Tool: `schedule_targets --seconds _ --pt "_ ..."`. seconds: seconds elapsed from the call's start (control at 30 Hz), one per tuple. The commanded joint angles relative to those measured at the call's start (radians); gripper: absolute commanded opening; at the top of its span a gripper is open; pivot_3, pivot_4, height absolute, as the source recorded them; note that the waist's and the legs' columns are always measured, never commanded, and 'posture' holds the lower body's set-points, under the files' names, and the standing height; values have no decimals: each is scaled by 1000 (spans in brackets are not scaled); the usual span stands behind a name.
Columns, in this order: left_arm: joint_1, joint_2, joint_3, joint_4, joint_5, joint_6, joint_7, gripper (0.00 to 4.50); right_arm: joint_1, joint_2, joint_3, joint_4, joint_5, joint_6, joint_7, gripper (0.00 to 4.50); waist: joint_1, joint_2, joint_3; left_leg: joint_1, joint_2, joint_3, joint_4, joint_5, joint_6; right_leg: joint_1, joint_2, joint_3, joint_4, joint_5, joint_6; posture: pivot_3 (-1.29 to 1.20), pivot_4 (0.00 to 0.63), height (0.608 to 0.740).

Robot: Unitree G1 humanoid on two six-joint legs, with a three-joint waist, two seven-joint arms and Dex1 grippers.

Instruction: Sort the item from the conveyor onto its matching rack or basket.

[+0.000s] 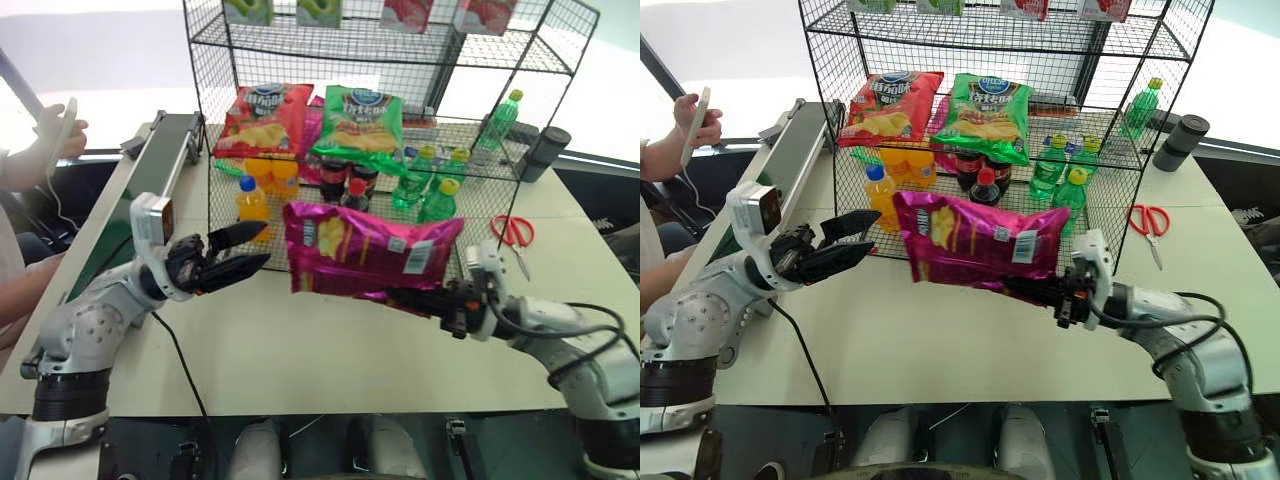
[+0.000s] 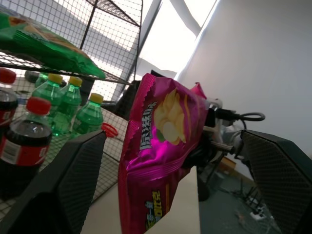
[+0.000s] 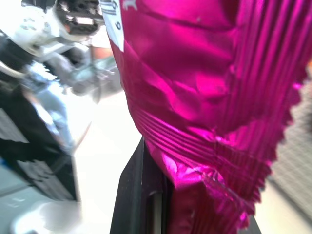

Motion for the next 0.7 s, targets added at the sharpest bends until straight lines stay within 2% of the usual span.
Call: schedule_targets --seconds 0.03,0.13,0.27,0.33,0.37,0.43,0.53,0.63,0.7 --pt "-6 -23 23 29 62 -101 -17 4442 31 -8 -160 -140 44 -67 -44 0 1 0 0 0 0 0 0 0 0 0 0 0 0 0 0 0 150 738" --pt "-15 -58 -4 71 173 -236 -18 4442 37 -23 -244 -172 26 -90 -101 0 1 0 0 0 2 0 0 -1 1 1 0 0 -2 0 0 0 150 738" --pt "-51 -119 -33 102 213 -285 -9 4442 -68 -14 -297 -85 -185 -280 -245 0 -1 0 0 0 2 0 0 -1 2 1 0 0 -2 0 0 0 150 738" --pt "-68 -147 -45 103 221 -291 2 4442 -89 -41 -279 -33 -317 -387 -269 0 0 0 0 0 0 1 1 -1 2 1 0 0 -2 0 0 0 150 738" --pt "-72 -159 -55 100 221 -287 2 4442 -90 -70 -250 12 -434 -480 -284 0 0 0 0 0 0 1 0 -1 2 1 0 0 -2 0 0 0 150 738" --pt "-77 -190 -73 86 230 -293 17 4442 -157 -72 -234 85 -529 -585 -346 0 -2 0 0 0 -1 1 0 -1 2 1 0 0 -2 0 1 0 150 738" --pt "-76 -216 -94 65 242 -293 26 4442 -219 -88 -219 165 -633 -687 -414 0 -5 0 0 0 -1 2 0 3 -5 1 0 0 -2 0 1 0 150 738" --pt "-74 -255 -117 36 267 -318 65 4442 -249 -160 -157 284 -862 -780 -509 0 -4 1 0 1 -1 1 0 3 -6 1 0 0 -2 0 1 0 150 738" --pt "-67 -272 -126 17 273 -323 84 4442 -264 -197 -114 343 -949 -828 -542 0 -4 0 1 1 -1 2 0 3 -6 2 0 0 -2 0 1 0 150 738"
